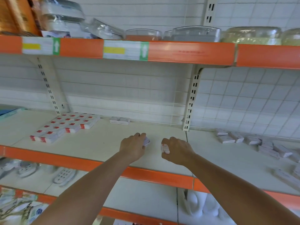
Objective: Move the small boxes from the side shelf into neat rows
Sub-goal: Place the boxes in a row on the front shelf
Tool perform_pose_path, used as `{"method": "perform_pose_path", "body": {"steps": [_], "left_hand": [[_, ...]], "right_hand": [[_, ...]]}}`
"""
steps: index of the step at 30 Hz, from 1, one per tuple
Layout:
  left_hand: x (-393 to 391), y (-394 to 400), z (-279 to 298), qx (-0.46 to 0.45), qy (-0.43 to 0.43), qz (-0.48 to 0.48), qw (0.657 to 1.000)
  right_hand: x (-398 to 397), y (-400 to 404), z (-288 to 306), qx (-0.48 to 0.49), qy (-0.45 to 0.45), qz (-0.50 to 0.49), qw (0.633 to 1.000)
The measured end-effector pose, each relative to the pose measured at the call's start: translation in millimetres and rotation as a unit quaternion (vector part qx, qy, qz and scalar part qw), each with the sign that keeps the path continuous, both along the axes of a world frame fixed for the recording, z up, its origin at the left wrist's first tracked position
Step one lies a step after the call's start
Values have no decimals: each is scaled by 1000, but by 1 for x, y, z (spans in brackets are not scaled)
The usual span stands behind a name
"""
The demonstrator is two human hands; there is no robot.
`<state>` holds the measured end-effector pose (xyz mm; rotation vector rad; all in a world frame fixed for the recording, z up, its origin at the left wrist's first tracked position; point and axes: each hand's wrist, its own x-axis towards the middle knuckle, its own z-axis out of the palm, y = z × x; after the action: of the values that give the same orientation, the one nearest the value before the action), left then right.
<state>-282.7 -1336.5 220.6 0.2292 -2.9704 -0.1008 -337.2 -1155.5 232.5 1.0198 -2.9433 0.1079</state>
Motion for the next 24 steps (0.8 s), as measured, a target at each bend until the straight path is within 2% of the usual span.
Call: {"method": "perform_pose_path", "body": {"steps": [11, 24], "left_hand": [[35, -87, -2, 12, -3, 14, 1000], [12, -136, -7, 39, -13, 46, 998]], "right_hand": [[18, -94, -1, -1, 20, 12, 1000], [-22, -156, -10, -25, 6, 64, 998]]}}
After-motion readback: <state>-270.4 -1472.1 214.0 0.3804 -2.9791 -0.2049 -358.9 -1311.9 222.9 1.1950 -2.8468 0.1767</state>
